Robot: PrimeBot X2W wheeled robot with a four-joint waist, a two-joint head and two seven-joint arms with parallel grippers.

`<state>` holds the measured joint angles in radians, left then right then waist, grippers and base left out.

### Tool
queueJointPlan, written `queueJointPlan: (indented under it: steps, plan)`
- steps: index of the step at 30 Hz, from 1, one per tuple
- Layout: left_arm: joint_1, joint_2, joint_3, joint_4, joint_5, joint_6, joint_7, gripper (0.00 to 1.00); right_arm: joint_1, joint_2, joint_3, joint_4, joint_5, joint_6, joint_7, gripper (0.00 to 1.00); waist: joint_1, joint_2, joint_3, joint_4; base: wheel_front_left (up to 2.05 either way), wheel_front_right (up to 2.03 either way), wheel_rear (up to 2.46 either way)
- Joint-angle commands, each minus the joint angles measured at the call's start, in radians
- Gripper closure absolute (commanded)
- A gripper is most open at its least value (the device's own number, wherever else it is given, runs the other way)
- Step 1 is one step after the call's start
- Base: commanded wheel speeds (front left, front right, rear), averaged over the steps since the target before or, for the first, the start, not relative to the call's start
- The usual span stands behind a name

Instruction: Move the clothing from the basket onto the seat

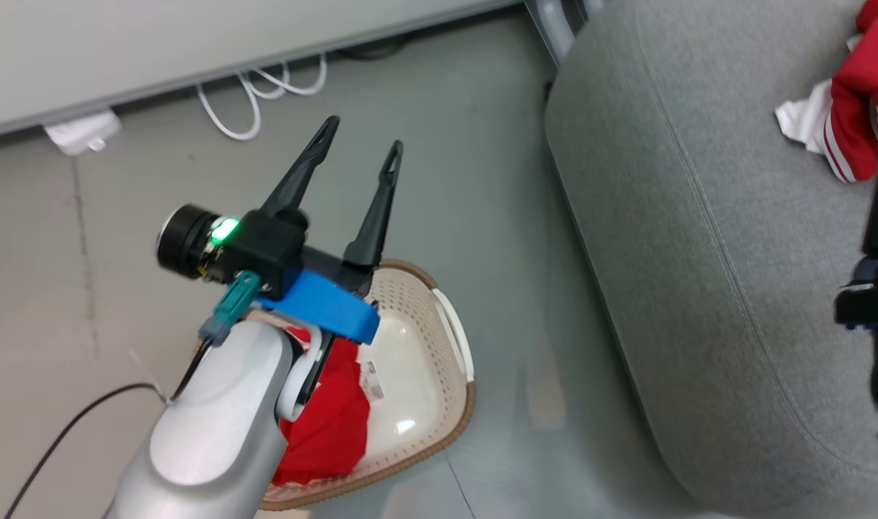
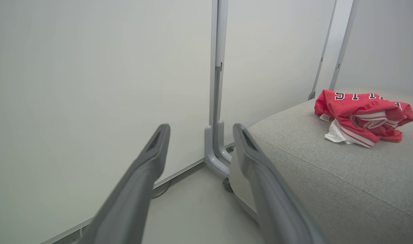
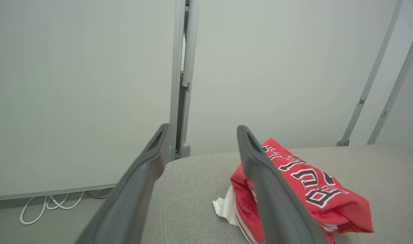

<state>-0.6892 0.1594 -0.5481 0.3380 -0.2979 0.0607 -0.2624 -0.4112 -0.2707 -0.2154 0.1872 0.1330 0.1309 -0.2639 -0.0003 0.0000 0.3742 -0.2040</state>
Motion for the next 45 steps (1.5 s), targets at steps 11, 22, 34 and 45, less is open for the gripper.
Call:
queueJointPlan:
  steps: [11, 22, 34, 45]
  plan:
    - [0.236, -0.037, 0.201, -0.073, 0.048, -0.016, -0.003, 0.00, 0.130, 0.067, 0.134, -0.041, -0.007, 0.000, -0.001, 0.00, 0.0003, 0.0000, -0.215, 0.168, 0.00, 0.00, 0.00]
    - [0.411, -0.081, 0.336, -0.084, 0.088, -0.060, -0.004, 0.00, 0.281, 0.112, 0.140, -0.031, -0.001, 0.000, -0.001, 0.00, 0.0003, 0.0000, -0.317, 0.248, 0.00, 0.00, 0.00]
    - [0.514, -0.101, 0.409, -0.092, 0.126, -0.103, -0.003, 0.00, 0.380, 0.149, 0.166, -0.021, -0.006, 0.000, -0.001, 0.00, 0.0003, 0.0000, -0.376, 0.261, 0.00, 0.00, 0.00]
    - [0.545, -0.107, 0.438, -0.082, 0.143, -0.119, -0.003, 0.00, 0.418, 0.169, 0.196, -0.001, 0.002, 0.000, -0.001, 0.00, 0.0003, 0.0000, -0.388, 0.268, 0.00, 0.00, 0.00]
